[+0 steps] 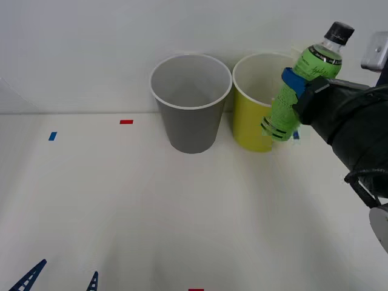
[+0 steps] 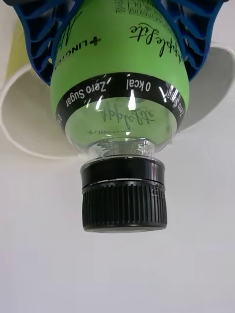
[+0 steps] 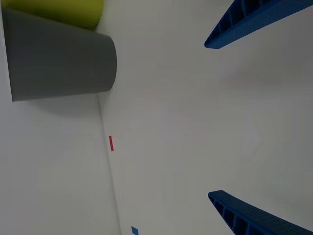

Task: Put cans in the gray bin and PET bottles in the light green bin.

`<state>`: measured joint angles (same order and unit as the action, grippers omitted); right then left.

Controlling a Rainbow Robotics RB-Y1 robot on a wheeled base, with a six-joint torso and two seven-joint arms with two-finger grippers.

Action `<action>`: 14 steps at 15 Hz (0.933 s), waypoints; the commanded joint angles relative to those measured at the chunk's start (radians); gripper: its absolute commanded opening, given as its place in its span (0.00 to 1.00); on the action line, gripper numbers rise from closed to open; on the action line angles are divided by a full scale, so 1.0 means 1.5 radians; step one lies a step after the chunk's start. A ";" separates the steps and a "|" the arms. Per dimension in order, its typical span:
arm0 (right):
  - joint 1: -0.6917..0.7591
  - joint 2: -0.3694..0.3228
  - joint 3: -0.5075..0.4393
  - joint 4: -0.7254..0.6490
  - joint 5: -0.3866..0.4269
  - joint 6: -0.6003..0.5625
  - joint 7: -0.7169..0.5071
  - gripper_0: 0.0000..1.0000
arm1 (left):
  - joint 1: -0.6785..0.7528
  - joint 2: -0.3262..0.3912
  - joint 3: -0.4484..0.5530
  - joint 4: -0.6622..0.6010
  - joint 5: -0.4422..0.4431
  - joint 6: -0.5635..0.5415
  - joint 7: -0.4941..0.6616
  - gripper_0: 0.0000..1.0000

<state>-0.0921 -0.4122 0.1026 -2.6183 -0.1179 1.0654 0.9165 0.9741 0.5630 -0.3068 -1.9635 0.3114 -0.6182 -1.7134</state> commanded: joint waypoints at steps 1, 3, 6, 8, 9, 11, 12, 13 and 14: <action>-0.062 0.010 -0.054 0.000 -0.057 0.001 0.064 0.04 | 0.000 0.000 0.000 0.000 0.000 0.000 0.000 1.00; -0.118 0.045 -0.113 0.024 -0.136 0.003 0.149 0.04 | 0.000 0.000 0.000 0.000 0.000 0.000 0.000 1.00; -0.187 0.069 -0.170 0.130 -0.184 0.001 0.281 0.03 | 0.000 0.000 0.000 0.000 0.000 0.000 0.000 1.00; -0.210 0.071 -0.182 0.182 -0.182 0.001 0.329 0.04 | 0.000 0.000 0.000 0.000 0.000 0.000 0.000 1.00; -0.228 0.071 -0.190 0.216 -0.182 -0.001 0.353 0.03 | 0.000 0.000 0.000 0.000 0.000 0.000 0.000 1.00; -0.253 0.071 -0.193 0.278 -0.182 -0.033 0.376 0.04 | 0.000 0.000 0.000 0.000 0.000 0.000 0.000 1.00; -0.259 0.071 -0.191 0.305 -0.182 -0.054 0.378 0.04 | 0.000 0.000 0.000 0.000 0.000 0.000 0.000 1.00; -0.267 0.069 -0.187 0.330 -0.176 -0.074 0.380 0.04 | 0.000 0.000 0.000 0.000 0.000 0.000 0.000 1.00; -0.279 0.065 -0.183 0.364 -0.173 -0.096 0.382 0.03 | 0.000 0.000 0.000 0.000 0.000 0.000 0.000 1.00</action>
<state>-0.4908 -0.3082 -0.1792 -2.1194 -0.3850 0.9561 1.4847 0.9741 0.5630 -0.3068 -1.9635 0.3114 -0.6182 -1.7134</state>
